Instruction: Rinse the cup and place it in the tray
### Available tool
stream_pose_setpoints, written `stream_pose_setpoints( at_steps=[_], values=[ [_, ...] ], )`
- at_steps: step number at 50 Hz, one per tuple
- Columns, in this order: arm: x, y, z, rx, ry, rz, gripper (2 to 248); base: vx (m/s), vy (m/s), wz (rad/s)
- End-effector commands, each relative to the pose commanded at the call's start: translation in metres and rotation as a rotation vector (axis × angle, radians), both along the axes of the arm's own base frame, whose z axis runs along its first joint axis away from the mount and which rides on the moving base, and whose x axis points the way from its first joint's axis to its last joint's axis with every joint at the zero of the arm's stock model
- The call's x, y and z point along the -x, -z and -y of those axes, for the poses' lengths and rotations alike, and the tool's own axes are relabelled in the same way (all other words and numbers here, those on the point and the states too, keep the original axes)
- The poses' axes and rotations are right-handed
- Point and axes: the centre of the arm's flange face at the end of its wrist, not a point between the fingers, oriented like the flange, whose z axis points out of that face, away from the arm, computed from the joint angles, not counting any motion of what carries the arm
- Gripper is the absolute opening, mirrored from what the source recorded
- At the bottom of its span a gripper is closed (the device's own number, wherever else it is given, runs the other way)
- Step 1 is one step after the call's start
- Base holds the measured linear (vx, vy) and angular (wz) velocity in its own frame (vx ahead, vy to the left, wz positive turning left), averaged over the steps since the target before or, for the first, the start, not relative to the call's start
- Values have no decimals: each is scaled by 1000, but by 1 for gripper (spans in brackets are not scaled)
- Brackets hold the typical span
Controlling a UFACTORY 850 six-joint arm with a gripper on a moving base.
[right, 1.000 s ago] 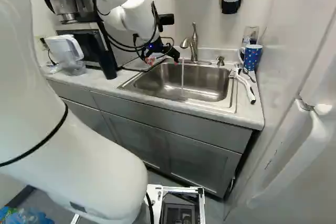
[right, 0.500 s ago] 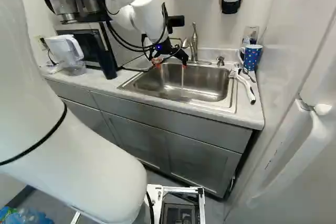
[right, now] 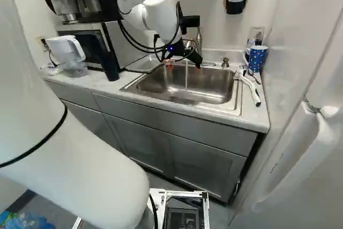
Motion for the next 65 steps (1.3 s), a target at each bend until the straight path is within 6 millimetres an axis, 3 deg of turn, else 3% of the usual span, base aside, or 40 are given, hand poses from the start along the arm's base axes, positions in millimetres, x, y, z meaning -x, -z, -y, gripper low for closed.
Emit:
stream_pose_setpoints(
  at_steps=[40,65],
  values=[
    [0,0,-1,0,-3,0,247,0,0,0],
    [0,0,-37,0,-81,2,247,0,0,0]
  ],
)
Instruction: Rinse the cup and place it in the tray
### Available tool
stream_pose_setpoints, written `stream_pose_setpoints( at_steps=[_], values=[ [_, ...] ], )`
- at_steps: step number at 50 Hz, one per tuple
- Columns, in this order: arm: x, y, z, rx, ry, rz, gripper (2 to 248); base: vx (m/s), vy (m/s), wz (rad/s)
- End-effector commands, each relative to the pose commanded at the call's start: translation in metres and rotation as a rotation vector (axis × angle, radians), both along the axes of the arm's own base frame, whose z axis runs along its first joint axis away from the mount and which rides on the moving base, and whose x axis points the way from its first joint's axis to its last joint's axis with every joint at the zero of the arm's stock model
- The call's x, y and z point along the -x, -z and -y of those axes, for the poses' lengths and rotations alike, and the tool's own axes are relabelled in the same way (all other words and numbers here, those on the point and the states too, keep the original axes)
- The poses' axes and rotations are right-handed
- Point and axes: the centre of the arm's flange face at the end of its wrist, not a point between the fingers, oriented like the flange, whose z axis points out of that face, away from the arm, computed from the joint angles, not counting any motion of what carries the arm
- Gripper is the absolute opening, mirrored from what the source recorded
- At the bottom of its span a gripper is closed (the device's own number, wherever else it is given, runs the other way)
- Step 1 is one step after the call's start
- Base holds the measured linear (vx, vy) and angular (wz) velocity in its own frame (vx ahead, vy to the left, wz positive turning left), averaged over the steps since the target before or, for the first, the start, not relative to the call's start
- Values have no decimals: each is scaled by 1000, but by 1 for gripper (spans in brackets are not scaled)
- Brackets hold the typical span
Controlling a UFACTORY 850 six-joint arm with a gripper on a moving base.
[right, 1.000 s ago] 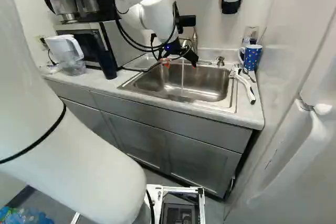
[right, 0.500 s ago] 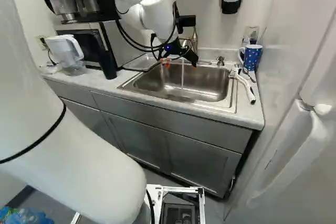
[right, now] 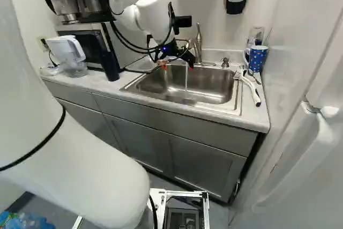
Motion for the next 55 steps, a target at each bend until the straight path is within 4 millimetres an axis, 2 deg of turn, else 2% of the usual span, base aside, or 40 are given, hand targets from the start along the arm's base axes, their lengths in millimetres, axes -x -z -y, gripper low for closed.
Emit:
stream_pose_setpoints(
  at_steps=[55],
  values=[
    [7,1,-91,0,-209,4,247,0,0,0]
  ],
)
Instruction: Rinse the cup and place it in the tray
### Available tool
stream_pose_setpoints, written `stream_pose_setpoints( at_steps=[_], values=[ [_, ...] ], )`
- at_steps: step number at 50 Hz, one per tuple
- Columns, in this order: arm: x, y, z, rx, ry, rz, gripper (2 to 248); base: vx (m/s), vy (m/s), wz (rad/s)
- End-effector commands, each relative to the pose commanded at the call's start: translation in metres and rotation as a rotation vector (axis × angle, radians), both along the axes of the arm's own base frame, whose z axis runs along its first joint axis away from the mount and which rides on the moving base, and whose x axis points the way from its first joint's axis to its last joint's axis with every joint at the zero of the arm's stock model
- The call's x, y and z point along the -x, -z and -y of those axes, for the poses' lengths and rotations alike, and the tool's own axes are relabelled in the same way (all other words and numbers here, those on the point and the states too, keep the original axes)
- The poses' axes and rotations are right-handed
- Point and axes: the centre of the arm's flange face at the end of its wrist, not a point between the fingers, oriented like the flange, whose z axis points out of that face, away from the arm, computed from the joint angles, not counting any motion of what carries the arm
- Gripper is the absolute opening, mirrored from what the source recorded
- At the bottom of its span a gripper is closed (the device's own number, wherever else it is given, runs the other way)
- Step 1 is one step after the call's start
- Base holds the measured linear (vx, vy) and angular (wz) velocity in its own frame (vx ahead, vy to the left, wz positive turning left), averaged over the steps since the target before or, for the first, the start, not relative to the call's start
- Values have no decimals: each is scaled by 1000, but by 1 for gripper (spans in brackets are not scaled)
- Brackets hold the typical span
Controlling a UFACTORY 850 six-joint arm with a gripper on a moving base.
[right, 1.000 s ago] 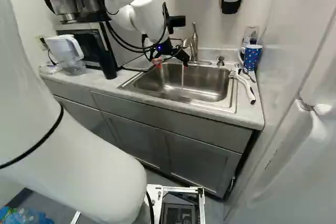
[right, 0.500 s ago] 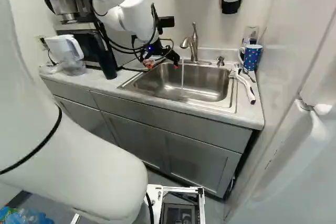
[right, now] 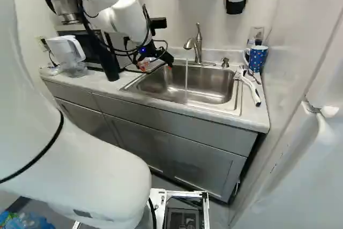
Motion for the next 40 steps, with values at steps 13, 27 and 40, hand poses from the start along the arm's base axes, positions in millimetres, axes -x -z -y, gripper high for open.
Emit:
stream_pose_setpoints(
  at_steps=[13,27,40],
  values=[
    [5,0,-21,0,-50,1,247,0,0,0],
    [11,0,-44,0,-105,3,247,0,0,0],
    [17,1,-64,0,-158,4,247,0,0,0]
  ],
)
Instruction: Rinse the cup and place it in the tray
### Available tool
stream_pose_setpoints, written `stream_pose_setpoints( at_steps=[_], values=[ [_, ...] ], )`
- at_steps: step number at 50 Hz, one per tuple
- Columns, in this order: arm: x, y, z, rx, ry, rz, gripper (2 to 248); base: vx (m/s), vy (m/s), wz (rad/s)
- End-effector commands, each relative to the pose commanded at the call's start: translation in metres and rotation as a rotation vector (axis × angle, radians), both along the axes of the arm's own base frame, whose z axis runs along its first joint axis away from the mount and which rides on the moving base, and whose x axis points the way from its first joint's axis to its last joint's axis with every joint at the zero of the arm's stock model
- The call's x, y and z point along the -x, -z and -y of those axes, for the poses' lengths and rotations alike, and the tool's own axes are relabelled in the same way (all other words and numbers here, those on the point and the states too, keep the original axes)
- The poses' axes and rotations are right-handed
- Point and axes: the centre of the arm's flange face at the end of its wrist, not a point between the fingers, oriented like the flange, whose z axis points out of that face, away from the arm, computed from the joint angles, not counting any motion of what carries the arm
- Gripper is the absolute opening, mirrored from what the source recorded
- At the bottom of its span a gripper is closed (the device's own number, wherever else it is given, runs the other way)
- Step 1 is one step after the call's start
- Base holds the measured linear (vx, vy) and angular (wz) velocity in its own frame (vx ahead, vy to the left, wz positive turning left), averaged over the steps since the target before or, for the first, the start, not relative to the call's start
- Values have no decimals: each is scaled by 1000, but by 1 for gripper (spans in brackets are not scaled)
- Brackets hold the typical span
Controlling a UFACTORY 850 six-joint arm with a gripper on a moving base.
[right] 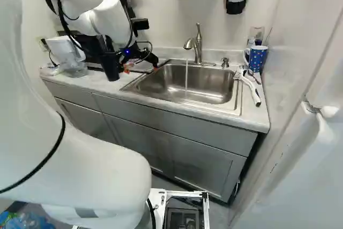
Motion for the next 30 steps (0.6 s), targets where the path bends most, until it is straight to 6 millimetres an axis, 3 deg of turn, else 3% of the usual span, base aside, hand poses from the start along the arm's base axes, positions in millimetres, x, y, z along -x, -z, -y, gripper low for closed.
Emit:
stream_pose_setpoints(
  at_steps=[30],
  values=[
    [2,-1,-49,1,-117,-2,247,0,0,0]
  ],
)
